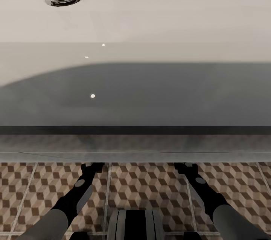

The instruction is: Take the four mousetraps from the cabinet in the bathroom and place them on the bathroom floor. Make sure all four end up on the same floor surface, and ensure that at least two of them are either under or directly next to the same bathroom sink.

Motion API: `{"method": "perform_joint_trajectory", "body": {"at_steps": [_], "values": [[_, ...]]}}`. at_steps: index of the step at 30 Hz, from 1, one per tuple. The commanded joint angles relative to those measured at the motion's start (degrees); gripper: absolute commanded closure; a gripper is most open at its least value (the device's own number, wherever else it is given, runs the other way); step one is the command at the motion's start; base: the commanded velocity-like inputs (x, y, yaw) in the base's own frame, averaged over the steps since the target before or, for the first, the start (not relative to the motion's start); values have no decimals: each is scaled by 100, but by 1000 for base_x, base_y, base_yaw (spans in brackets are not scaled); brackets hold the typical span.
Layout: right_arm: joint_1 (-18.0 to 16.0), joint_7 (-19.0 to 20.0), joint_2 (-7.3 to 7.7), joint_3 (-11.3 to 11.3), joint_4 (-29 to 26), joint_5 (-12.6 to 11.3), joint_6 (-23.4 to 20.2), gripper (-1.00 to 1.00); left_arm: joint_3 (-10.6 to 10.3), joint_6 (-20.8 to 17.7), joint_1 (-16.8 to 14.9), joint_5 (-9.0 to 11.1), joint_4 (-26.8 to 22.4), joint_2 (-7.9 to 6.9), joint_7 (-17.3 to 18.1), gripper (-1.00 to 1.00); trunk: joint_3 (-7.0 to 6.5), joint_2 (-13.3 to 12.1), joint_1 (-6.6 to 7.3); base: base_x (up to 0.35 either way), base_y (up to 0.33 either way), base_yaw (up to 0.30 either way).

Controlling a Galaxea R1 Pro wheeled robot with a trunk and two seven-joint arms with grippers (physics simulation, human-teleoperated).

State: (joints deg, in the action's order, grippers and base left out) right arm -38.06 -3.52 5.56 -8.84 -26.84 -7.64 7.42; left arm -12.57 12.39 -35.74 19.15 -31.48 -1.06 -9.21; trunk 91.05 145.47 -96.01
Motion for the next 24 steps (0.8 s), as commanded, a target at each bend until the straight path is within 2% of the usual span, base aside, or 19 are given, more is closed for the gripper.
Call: {"method": "perform_joint_trajectory", "body": {"at_steps": [1,6,21,24], "values": [[-2,-20,6,-47,3,-79,23,100,-49,-18,-3,27,-5,-9,-64,100,3,1,1,0,0,0],[0,-20,6,-47,8,-84,23,100,-45,-163,-3,27,-28,-3,-63,100,3,1,1,0,0,0],[-2,-22,6,-47,20,-97,15,100,-44,-227,-76,25,-42,85,-73,100,3,1,1,0,0,0],[-1,-24,6,-47,21,-97,14,100,-44,-351,-125,26,-42,87,-74,100,3,1,1,0,0,0]]}}
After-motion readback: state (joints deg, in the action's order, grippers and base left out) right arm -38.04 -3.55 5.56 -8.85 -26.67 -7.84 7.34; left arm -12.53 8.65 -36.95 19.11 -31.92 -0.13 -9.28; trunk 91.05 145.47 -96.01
